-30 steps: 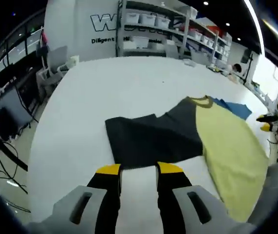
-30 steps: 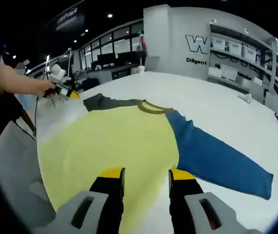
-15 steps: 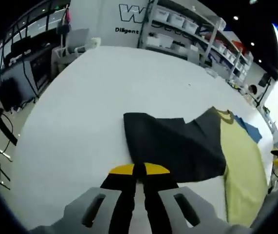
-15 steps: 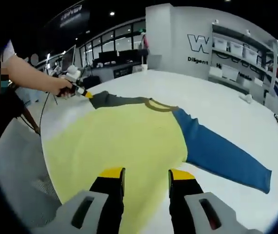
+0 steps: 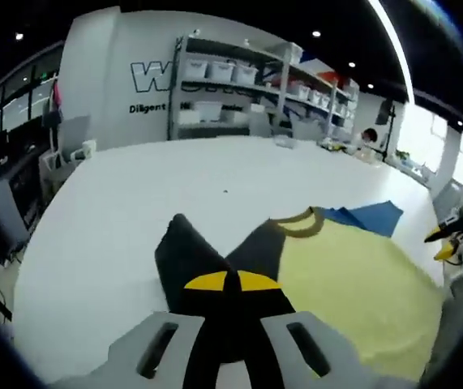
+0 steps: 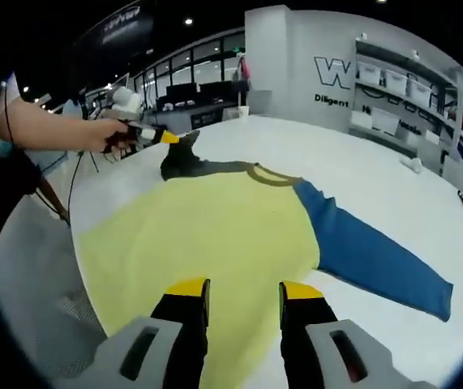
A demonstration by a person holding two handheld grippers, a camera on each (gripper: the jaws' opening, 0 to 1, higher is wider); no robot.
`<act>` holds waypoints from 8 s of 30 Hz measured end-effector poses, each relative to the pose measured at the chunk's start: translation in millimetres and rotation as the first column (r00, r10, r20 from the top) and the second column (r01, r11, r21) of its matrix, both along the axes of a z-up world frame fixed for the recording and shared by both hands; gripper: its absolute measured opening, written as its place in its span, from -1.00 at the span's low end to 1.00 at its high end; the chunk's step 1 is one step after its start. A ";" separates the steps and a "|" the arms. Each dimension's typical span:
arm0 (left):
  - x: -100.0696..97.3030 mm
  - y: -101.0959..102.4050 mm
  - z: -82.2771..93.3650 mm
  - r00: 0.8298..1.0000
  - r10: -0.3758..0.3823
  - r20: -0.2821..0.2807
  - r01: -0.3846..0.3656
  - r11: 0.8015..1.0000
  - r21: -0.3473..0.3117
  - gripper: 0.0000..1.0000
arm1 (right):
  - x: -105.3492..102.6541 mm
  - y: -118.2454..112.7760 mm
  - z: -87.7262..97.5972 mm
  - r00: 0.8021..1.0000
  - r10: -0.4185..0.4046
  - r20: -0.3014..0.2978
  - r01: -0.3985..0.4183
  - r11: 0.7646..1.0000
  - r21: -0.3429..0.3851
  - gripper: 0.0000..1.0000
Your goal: Fold the garment on the visible template until the final outline fits inside the template.
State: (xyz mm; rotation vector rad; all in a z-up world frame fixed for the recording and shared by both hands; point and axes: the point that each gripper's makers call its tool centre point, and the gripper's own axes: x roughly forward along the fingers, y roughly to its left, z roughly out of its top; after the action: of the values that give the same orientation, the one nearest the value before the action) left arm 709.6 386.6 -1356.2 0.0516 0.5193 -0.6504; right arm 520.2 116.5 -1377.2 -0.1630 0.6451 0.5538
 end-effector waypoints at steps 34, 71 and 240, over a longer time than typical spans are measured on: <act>16.1 9.5 -53.2 0.970 0.116 -0.215 -0.120 0.993 -0.006 -0.79 | -5.4 -2.4 -3.5 1.000 0.000 -0.021 0.000 1.000 0.001 -0.44; -45.4 277.4 -56.0 0.805 0.590 -0.059 -0.579 0.803 0.141 -0.99 | 5.2 31.2 -17.0 0.996 0.063 -0.056 -0.064 0.998 -0.013 -0.41; -224.3 -29.7 -19.9 0.965 -0.254 -0.069 0.257 0.966 0.034 0.40 | 53.2 -325.2 -45.5 0.589 -0.802 -0.098 0.807 0.590 0.029 -0.51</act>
State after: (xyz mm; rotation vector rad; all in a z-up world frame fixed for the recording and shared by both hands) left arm 485.3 356.9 -1376.1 0.1402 0.5940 -0.8957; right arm 573.4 -208.7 -1422.8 0.2314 0.6949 -0.3226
